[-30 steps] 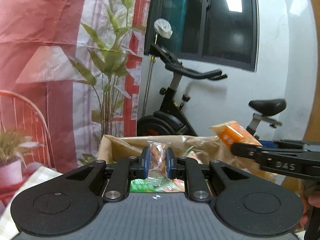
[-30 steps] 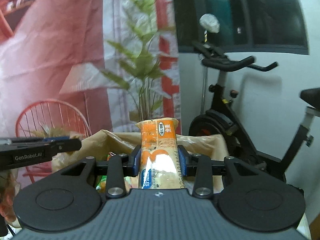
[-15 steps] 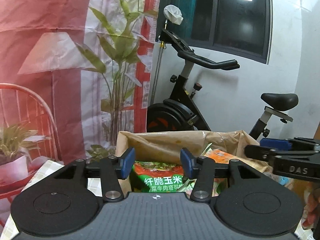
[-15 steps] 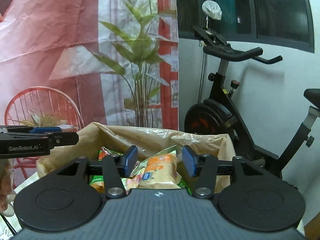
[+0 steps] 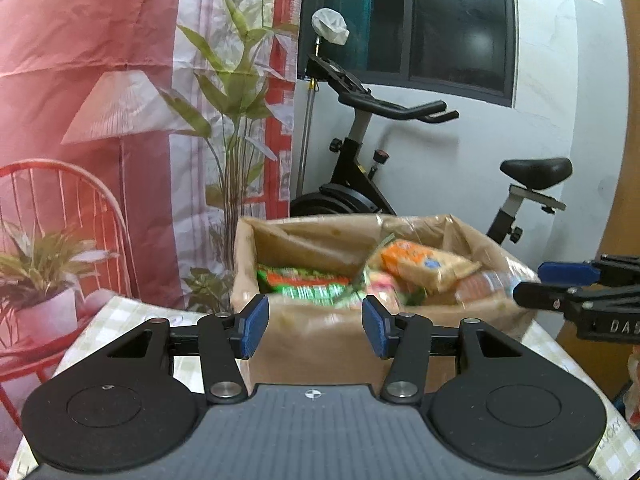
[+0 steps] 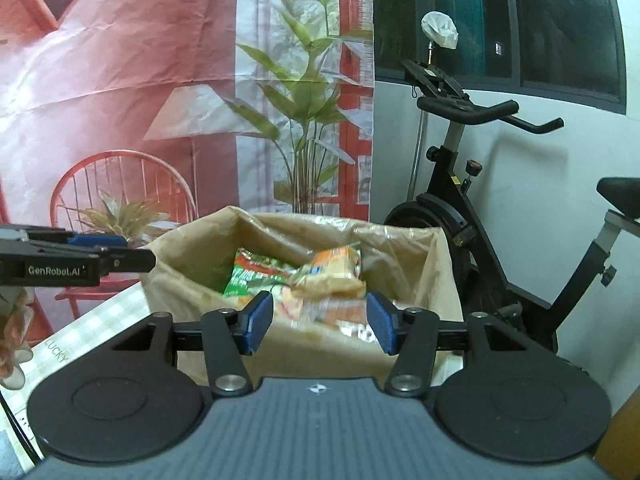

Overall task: Organize snacks
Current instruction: 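Carry the biscuit bar and brown candy over the box and release both, then move both tools back down to the snack pile, then grasp the red candy packet with the right tool while the left tool grasps the yellow sachet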

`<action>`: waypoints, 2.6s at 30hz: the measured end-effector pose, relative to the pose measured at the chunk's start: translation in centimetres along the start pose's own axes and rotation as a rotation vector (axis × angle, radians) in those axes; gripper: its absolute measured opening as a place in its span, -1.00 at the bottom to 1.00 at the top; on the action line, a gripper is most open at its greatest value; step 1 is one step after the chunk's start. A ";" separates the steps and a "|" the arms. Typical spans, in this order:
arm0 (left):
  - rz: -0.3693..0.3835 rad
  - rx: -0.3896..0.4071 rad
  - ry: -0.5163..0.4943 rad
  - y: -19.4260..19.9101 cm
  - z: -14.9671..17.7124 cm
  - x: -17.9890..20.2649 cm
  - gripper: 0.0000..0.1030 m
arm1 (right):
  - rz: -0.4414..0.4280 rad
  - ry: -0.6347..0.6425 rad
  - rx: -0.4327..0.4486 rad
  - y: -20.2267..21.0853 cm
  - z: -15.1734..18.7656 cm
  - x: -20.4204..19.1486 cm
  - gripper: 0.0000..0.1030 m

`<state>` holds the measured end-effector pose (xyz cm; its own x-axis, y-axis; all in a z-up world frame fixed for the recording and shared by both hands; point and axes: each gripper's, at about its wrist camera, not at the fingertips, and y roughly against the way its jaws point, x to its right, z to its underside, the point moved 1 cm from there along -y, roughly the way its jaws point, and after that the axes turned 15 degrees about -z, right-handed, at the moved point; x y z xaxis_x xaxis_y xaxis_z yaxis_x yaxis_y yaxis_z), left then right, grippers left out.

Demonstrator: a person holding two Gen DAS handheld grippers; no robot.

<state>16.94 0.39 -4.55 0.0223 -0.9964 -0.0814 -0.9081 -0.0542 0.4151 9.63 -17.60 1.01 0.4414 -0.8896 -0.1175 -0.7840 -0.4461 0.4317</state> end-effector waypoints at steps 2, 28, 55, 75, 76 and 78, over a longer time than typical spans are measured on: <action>0.005 -0.004 -0.005 0.5 0.8 0.0 0.05 | -0.003 -0.009 0.005 0.7 0.7 -0.2 0.08; 0.020 -0.148 -0.004 -1.3 8.7 0.1 0.05 | -0.031 -0.121 -0.136 -0.5 10.3 2.0 0.08; 0.010 -0.297 -0.004 -7.6 13.0 -1.1 0.05 | 0.039 -0.265 -0.289 -8.8 18.0 5.9 0.25; 0.069 -0.348 -0.007 -8.8 14.9 0.9 0.05 | 0.045 -0.134 -0.172 -6.4 19.8 3.2 -0.22; 0.073 -0.350 -0.007 -8.8 14.8 1.0 0.05 | 0.048 -0.141 -0.153 -6.1 19.7 3.3 -0.22; 0.075 -0.354 -0.011 -9.1 14.7 1.5 0.05 | 0.051 -0.156 -0.129 -5.6 19.7 3.5 -0.22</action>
<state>19.11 0.32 -21.80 -0.0456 -0.9978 -0.0477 -0.7059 -0.0017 0.7084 7.01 -20.17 -19.47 0.3221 -0.9195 -0.2255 -0.7368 -0.3930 0.5502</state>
